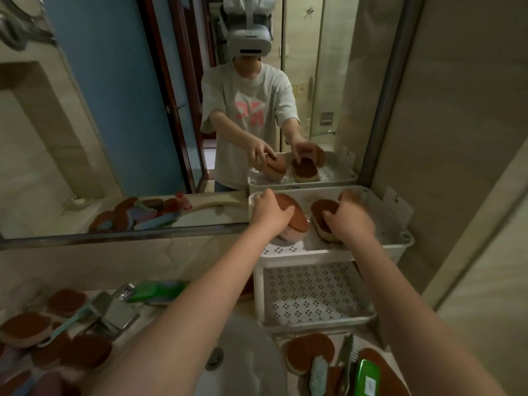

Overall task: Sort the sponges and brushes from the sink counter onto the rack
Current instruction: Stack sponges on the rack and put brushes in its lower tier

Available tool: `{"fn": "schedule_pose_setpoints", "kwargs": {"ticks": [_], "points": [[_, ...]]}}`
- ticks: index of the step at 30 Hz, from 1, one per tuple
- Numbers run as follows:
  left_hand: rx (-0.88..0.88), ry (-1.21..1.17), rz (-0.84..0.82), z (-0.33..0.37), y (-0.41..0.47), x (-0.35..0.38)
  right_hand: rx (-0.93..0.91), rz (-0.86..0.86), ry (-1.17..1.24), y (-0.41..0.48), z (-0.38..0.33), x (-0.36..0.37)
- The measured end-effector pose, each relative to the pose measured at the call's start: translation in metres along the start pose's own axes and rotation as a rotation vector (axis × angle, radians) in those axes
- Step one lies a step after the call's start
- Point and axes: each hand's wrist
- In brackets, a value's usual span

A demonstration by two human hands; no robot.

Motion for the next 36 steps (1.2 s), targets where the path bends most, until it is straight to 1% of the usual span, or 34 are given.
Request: {"fn": "schedule_pose_setpoints", "kwargs": {"ticks": [3,5,7,10,12,14,17,21,25,27,30,33,36], "points": [[-0.010,0.114,-0.050,-0.001,0.000,0.009,-0.101,0.049,0.022,-0.009,0.006,-0.006],[0.007,0.184,-0.069,-0.002,-0.002,0.011,-0.231,0.095,0.021,-0.023,0.010,-0.009],[0.059,0.227,-0.057,-0.002,-0.007,0.009,-0.349,0.135,-0.024,-0.039,0.014,-0.009],[0.185,0.280,-0.025,0.000,-0.018,0.005,-0.405,0.119,-0.093,-0.053,0.021,-0.005],[0.244,0.310,-0.072,-0.002,-0.025,0.005,-0.422,0.080,-0.118,-0.055,0.025,-0.003],[0.284,0.298,-0.146,-0.003,-0.028,0.007,-0.421,0.017,-0.116,-0.049,0.028,-0.004],[0.304,0.246,-0.214,0.003,-0.027,0.013,-0.392,-0.091,-0.107,-0.033,0.035,-0.013],[0.318,0.273,-0.337,0.018,-0.019,0.028,-0.371,-0.122,-0.108,-0.014,0.045,-0.023],[0.309,0.220,-0.362,0.030,-0.010,0.044,-0.296,-0.250,0.077,0.005,0.054,-0.029],[0.313,0.231,-0.369,0.035,-0.005,0.049,-0.262,-0.282,0.157,0.013,0.057,-0.031],[0.317,0.235,-0.386,0.040,0.001,0.056,-0.231,-0.285,0.208,0.022,0.061,-0.029],[0.306,0.206,-0.384,0.037,0.003,0.061,-0.273,-0.222,0.137,0.023,0.064,-0.023],[0.279,0.113,-0.361,0.035,0.003,0.060,-0.275,-0.161,0.100,0.023,0.063,-0.020]]}}
Point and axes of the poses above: each hand's wrist, its own y-axis towards the middle knuckle, its own x-axis out of the palm, z = x × y, and after that the axes turned 13 degrees about x, right-handed
